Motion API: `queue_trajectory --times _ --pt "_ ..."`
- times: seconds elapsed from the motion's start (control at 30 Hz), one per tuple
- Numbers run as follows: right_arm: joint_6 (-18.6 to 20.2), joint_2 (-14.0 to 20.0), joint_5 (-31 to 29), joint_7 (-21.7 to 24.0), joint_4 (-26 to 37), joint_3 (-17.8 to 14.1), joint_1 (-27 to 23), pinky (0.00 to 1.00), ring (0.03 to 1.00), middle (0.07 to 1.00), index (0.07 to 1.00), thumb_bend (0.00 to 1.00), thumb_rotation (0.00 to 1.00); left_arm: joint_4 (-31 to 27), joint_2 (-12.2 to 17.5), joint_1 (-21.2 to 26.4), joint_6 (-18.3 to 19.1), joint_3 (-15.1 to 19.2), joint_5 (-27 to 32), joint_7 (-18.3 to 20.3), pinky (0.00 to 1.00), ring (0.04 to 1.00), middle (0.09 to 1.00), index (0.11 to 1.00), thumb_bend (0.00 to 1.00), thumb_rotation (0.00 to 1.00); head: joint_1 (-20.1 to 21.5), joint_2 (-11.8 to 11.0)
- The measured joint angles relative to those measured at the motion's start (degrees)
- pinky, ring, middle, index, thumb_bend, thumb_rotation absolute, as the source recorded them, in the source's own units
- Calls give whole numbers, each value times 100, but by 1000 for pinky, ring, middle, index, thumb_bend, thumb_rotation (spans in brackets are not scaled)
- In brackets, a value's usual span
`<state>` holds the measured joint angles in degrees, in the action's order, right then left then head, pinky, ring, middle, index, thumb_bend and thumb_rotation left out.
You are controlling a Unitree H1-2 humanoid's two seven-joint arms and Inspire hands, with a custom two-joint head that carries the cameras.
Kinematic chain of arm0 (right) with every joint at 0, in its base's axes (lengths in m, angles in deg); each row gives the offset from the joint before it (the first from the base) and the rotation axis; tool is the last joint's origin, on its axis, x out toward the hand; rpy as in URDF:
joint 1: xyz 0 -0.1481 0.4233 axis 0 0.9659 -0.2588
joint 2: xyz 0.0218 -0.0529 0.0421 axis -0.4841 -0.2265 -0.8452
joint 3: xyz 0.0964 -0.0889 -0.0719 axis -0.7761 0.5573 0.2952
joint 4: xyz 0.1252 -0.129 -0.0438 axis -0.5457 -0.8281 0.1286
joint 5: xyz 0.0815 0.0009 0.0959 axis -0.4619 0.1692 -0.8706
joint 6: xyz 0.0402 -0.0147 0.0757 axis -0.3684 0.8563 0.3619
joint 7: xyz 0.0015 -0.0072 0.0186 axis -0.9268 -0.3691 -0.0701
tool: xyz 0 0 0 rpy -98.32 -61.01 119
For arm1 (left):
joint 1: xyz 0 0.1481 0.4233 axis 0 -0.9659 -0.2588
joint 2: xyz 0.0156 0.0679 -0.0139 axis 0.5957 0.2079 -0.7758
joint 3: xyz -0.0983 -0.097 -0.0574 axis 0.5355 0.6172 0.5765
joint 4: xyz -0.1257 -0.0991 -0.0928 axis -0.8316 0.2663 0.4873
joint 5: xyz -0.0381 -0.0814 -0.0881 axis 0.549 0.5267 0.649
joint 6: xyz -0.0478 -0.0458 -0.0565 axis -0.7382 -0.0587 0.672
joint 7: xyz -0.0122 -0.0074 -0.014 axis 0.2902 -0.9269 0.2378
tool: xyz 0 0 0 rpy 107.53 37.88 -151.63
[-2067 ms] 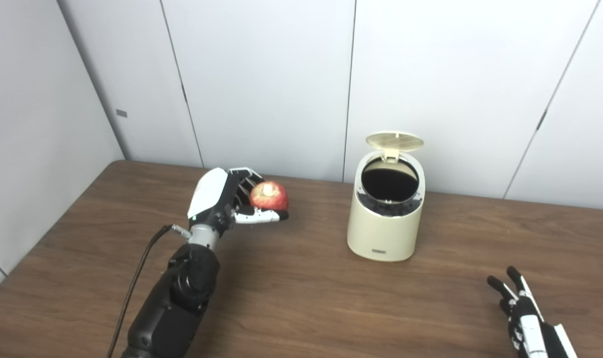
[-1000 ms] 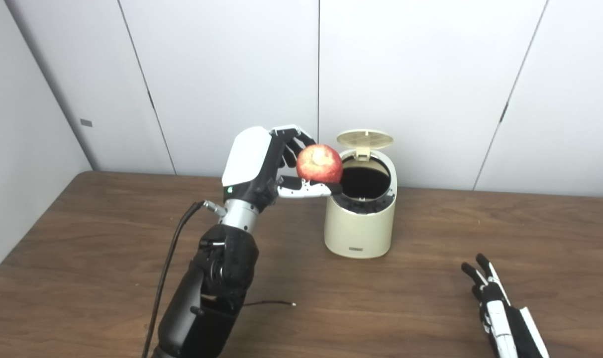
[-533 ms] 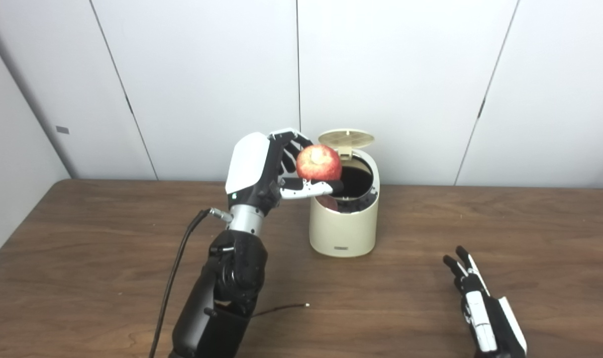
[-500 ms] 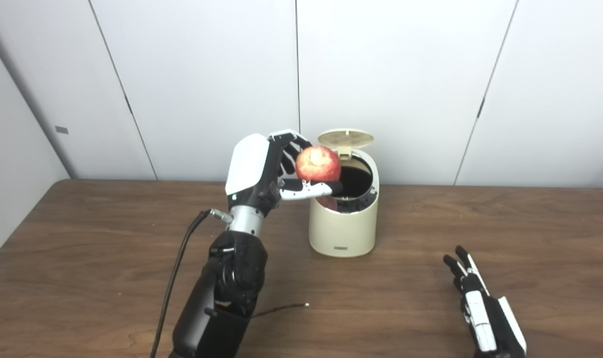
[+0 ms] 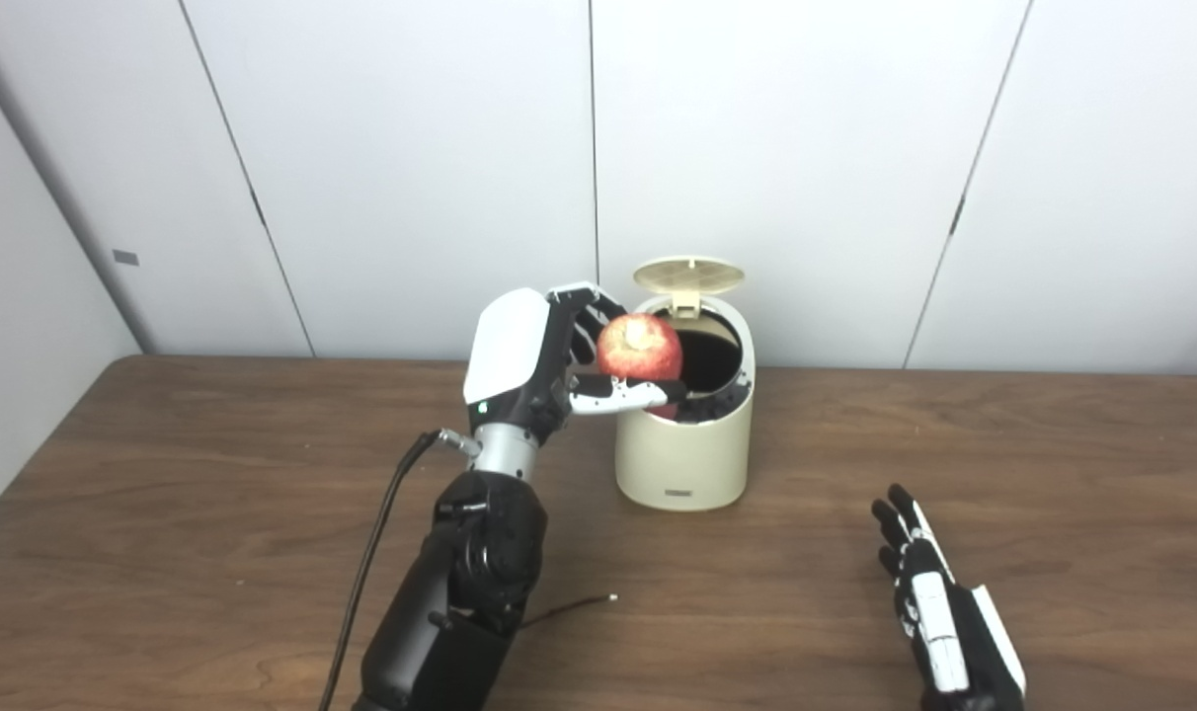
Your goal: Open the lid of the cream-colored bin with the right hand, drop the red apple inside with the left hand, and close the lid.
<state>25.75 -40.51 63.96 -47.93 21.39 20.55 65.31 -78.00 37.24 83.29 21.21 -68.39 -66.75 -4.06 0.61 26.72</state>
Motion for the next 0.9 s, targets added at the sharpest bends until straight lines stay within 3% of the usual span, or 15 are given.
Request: queue_trajectory --times 0.1,0.27,0.4,0.6,0.9 --pt "-44 3 2 0 -25 -1 -1 1000 1000 967 983 611 1000 60 3 46 -29 -25 -8 -39 473 487 519 469 501 0 -8 -17" --pt "-99 21 3 0 -84 -23 -24 1000 1000 969 983 618 1000 105 0 62 -39 -57 -44 -106 538 517 520 450 499 0 -44 -26" --pt "-124 19 -41 1 -116 -38 -43 1000 1000 968 984 614 1000 118 -44 96 36 -57 -78 -115 452 475 520 464 502 0 -44 -44" --pt "-162 21 -85 -4 -152 -56 -75 1000 1000 966 987 608 1000 118 -225 128 378 -26 -91 -166 434 461 530 463 501 0 -44 -44" --pt "-195 19 -90 -7 -158 -62 -79 1000 1000 966 989 609 1000 119 -292 150 488 -32 -94 -215 442 463 536 457 500 0 -44 -35"
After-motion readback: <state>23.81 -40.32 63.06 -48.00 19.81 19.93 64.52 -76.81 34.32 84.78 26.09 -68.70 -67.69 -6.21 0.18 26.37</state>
